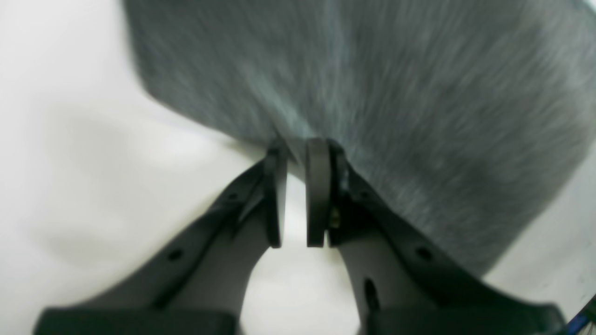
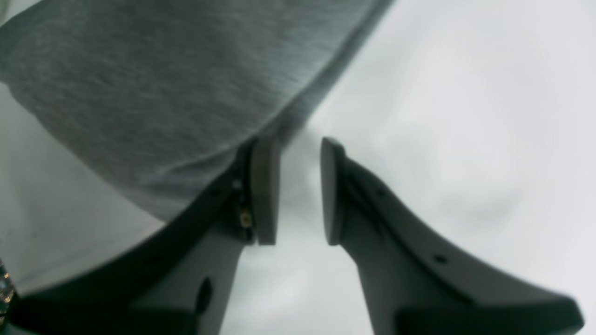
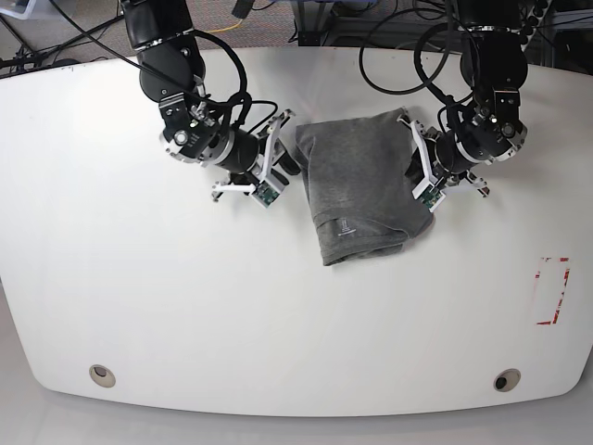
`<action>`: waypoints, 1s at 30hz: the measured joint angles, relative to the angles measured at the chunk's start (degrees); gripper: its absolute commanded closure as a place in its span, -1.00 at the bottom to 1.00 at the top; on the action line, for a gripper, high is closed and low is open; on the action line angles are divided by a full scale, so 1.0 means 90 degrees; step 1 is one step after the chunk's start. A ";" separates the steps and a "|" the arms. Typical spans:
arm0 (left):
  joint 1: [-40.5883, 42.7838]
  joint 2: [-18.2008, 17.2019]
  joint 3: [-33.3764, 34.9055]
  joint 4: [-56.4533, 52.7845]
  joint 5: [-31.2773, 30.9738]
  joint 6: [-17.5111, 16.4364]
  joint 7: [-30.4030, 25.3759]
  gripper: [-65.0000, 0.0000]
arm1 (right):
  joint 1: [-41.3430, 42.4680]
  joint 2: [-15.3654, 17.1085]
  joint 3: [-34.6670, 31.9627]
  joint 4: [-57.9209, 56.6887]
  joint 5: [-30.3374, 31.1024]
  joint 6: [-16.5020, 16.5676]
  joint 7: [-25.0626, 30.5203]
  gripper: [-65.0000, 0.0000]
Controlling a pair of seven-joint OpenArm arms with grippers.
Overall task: Fold the T-shirt properly
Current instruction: 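Release the right gripper and grasp the shirt stack with the left gripper, then drag the folded shirt stack with the left gripper to the table edge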
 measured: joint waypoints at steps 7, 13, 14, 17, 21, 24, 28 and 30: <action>-0.0311 0.0452 0.0466 0.0355 -0.0002 0.0194 0.0010 0.04 | -0.0005 0.0070 0.0223 0.0636 -0.0024 -0.0010 -0.0325 0.58; -0.0449 0.0758 0.1532 0.0381 -0.0022 0.2674 -0.0073 -0.21 | -0.0039 0.0151 0.0299 0.0668 0.0012 0.0032 -0.0323 0.58; -0.0498 0.0782 0.1746 0.0362 -0.0036 0.2997 -0.0051 -0.21 | -0.0041 0.0182 0.0345 0.0668 0.0007 0.0027 -0.0352 0.58; -0.0687 0.0872 0.2210 0.0287 -0.0061 0.3784 -0.0017 -0.21 | -0.0068 0.0209 0.0440 0.0665 -0.0046 -0.0010 -0.0345 0.58; -0.0697 0.1188 0.2297 -0.0046 0.0350 0.4566 -0.0146 -0.21 | -0.0153 0.0158 0.0651 0.0665 -0.0029 0.0012 -0.0350 0.58; -0.0619 0.1231 0.2339 -0.0338 0.0651 0.4585 -0.0114 -0.21 | -0.0168 0.0146 0.0860 0.0661 -0.0036 0.0010 -0.0352 0.58; -0.0396 0.1236 0.2324 -0.0614 0.0767 0.4585 -0.0707 -0.21 | -0.0158 0.0131 0.1049 0.0639 -0.0039 0.0002 -0.0342 0.58; -0.0296 0.1234 0.2324 -0.0857 0.0763 0.4585 -0.0974 -0.21 | -0.0151 0.0138 0.1066 0.0639 -0.0034 0.0007 -0.0345 0.58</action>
